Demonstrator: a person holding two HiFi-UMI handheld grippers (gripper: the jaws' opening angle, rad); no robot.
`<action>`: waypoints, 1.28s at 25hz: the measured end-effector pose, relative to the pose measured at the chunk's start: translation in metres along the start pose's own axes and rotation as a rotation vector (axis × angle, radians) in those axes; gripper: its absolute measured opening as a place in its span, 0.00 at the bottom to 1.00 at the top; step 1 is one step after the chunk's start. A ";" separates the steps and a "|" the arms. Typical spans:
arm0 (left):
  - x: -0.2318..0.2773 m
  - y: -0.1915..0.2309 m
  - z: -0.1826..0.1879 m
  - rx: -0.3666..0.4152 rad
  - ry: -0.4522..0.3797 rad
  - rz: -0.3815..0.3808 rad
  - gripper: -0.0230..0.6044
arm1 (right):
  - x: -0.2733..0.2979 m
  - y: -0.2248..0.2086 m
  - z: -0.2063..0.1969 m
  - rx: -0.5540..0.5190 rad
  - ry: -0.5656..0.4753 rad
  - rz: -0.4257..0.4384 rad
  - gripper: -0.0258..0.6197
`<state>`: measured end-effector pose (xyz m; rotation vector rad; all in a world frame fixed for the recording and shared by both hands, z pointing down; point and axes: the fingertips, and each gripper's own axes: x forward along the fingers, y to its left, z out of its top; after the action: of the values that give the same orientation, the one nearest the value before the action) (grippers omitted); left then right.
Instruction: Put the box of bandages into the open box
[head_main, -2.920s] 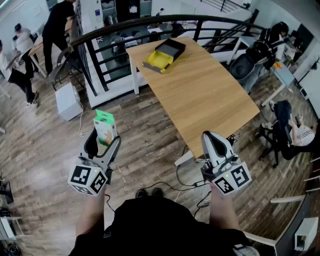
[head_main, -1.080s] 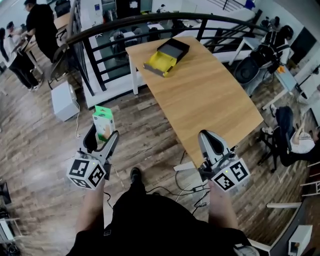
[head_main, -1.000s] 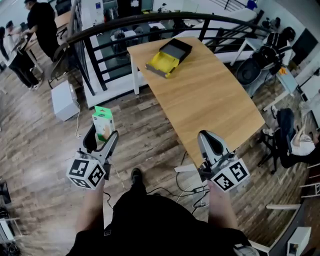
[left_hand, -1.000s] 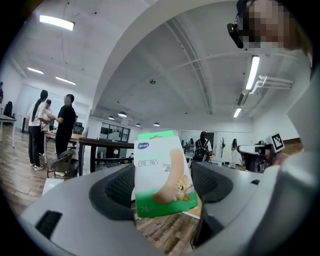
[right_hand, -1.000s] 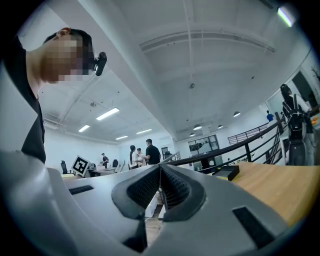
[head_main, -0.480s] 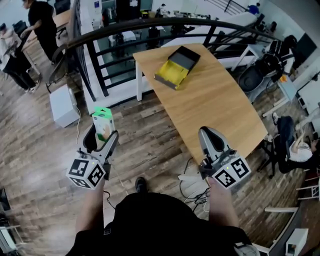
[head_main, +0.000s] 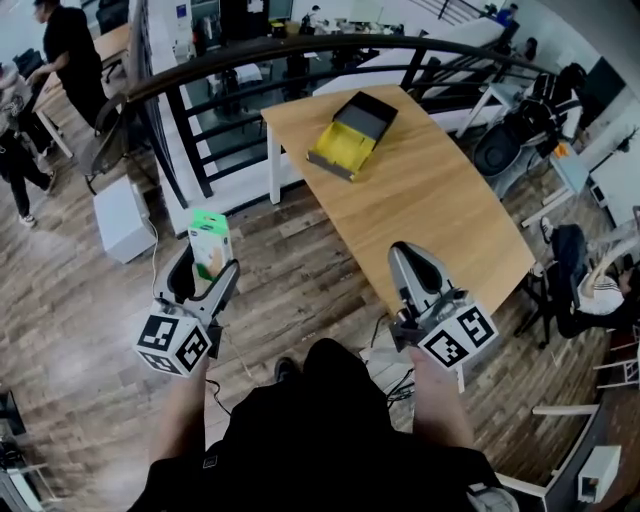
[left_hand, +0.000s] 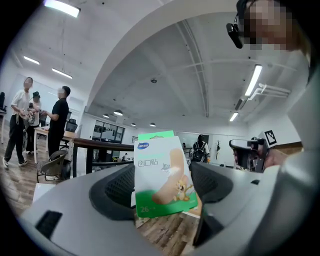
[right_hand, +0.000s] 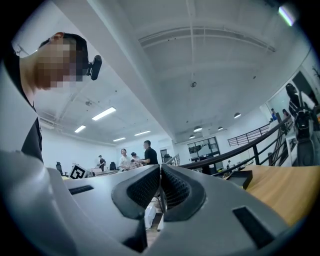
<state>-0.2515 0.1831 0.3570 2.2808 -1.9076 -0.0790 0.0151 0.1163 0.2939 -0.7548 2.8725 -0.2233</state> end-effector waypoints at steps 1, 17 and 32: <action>0.005 0.003 0.000 0.002 0.005 0.000 0.61 | 0.003 -0.006 -0.001 0.007 0.000 -0.005 0.10; 0.134 0.030 0.000 0.015 0.088 0.026 0.61 | 0.057 -0.137 -0.027 0.117 0.027 -0.032 0.10; 0.302 0.024 0.013 0.017 0.107 0.007 0.61 | 0.123 -0.282 -0.018 0.162 0.031 -0.008 0.10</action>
<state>-0.2218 -0.1186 0.3680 2.2407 -1.8701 0.0597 0.0394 -0.1861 0.3487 -0.7384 2.8373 -0.4664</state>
